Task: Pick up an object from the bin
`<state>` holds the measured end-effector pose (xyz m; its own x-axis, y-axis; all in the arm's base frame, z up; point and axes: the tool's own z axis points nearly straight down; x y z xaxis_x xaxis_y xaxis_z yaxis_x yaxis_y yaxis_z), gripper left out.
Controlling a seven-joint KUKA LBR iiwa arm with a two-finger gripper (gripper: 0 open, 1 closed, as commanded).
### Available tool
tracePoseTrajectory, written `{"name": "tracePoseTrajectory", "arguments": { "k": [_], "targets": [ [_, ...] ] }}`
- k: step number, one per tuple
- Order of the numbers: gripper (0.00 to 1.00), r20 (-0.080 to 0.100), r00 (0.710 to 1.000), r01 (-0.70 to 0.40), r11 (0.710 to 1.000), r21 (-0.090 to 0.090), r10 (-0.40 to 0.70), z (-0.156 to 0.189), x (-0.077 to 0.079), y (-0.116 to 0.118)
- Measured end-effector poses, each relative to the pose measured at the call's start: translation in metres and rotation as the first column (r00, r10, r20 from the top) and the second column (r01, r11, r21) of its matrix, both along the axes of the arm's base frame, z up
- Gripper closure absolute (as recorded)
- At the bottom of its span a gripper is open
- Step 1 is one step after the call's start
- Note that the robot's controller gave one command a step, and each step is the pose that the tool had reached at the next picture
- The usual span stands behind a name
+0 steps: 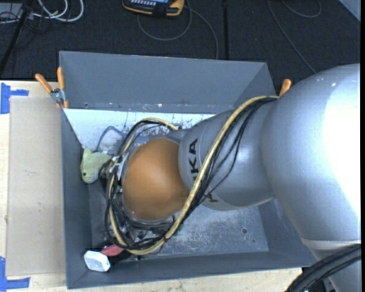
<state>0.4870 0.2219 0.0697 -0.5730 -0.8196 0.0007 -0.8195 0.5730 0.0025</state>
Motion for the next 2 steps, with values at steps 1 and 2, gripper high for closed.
{"name": "tracePoseTrajectory", "arguments": {
  "k": [1, 2],
  "targets": [
    [1.0, 0.0, 1.0, 0.001, 1.0, 0.0, -0.001, 0.0, 0.0, 0.0],
    [1.0, -0.008, 1.0, -0.007, 1.0, -0.003, 0.007, 0.046, -0.007, 0.002]
  ]
}}
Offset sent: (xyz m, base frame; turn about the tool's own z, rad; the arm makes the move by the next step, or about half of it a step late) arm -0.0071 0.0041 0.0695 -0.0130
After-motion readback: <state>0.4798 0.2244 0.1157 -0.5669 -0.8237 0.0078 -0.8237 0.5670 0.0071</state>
